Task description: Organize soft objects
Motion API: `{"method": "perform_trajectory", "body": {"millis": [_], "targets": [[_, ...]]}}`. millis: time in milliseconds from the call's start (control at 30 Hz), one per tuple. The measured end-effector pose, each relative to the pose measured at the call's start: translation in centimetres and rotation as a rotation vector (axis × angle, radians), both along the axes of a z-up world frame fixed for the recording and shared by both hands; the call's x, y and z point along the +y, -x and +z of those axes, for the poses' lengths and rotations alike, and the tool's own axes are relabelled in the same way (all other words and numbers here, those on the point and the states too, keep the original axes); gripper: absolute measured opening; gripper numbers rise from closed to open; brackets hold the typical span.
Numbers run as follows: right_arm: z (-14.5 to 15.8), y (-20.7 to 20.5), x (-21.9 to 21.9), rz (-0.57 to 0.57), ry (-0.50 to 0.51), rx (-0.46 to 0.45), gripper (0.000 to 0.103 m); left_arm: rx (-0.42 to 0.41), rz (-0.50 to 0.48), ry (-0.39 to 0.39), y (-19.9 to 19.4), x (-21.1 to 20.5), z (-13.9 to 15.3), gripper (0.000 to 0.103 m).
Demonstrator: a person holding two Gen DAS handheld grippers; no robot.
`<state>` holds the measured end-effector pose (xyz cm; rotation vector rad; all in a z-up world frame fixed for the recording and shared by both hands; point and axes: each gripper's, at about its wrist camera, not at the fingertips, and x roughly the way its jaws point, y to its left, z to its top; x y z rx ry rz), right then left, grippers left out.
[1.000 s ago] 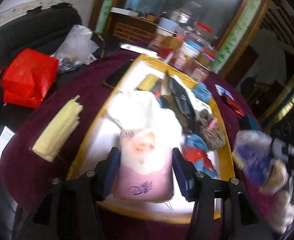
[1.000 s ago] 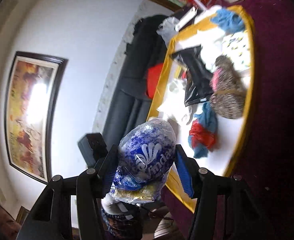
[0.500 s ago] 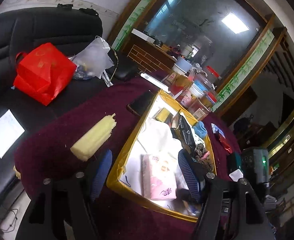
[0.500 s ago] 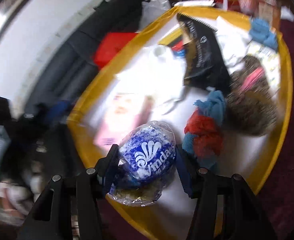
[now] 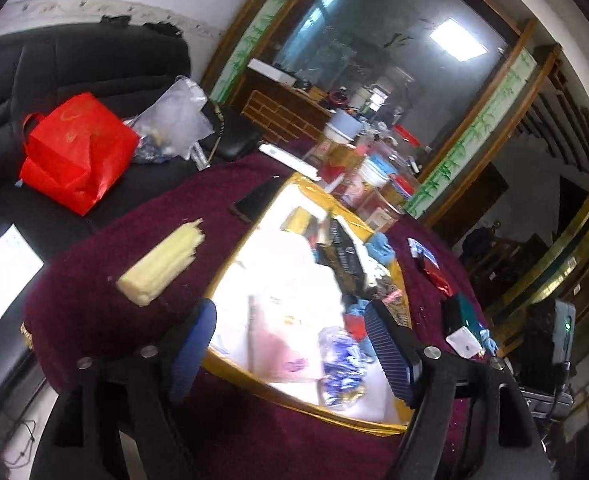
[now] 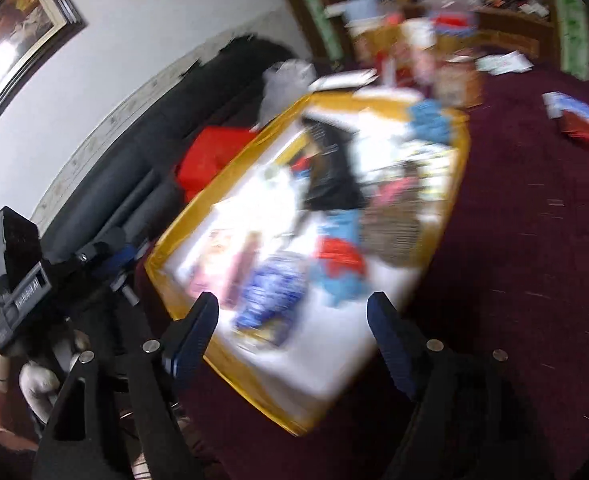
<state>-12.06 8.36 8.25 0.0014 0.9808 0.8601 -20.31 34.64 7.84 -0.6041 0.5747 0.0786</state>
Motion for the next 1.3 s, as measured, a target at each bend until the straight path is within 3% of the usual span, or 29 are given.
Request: {"method": "perform_trajectory", "body": {"millis": [100,133,267,467,600,700,833,933,967,1033,1067,1133,1300], "targets": [[1.0,0.6,-4.1,-0.095,0.024,-0.086,0.078,-0.021,-0.047,-0.045,-0.4,-2.1,0.9,0.080],[1.3,0.9,-6.4,-0.145,0.030,-0.120,0.083,-0.029,-0.070,-0.067,-0.6,-3.0,1.2,0.081],[2.1,1.4,-14.5,-0.336,-0.004,-0.163,0.088,-0.043,-0.173,-0.158,-1.5,-7.4,2.2,0.082],[-0.1,0.5,-26.9,-0.640,-0.013,-0.093,0.088,-0.023,-0.316,-0.272,-3.2,-14.7,2.6,0.082],[-0.7,0.0,-32.8,-0.796,0.063,-0.069,0.088,0.054,-0.378,-0.409,-4.1,-19.5,1.8,0.082],[-0.4,-1.3,-36.9,-0.880,0.122,-0.064,0.088,0.089,-0.406,-0.455,-4.1,-21.5,1.2,0.082],[-0.8,-4.2,-40.4,-0.954,0.207,-0.058,0.088,0.111,-0.386,-0.540,-3.8,-22.9,1.1,0.082],[-1.8,-6.5,-41.6,-0.964,0.214,-0.018,0.088,0.119,-0.360,-0.601,-3.6,-23.6,1.2,0.082],[-2.5,-7.4,-42.0,-0.955,0.213,0.009,0.084,0.122,-0.355,-0.616,-3.5,-23.7,1.2,0.082],[-3.7,-8.5,-42.1,-0.936,0.214,0.045,0.065,0.127,-0.348,-0.633,-3.6,-23.8,1.2,0.082],[-4.2,-8.8,-41.8,-0.920,0.214,0.057,0.041,0.130,-0.345,-0.640,-3.6,-23.8,1.2,0.082],[-4.1,-8.9,-41.1,-0.902,0.243,0.029,0.038,0.138,-0.343,-0.646,-3.8,-23.9,1.1,0.082],[-4.0,-7.6,-38.0,-0.749,0.152,0.080,0.037,0.149,-0.358,-0.655,-4.2,-24.7,0.5,0.082]]}}
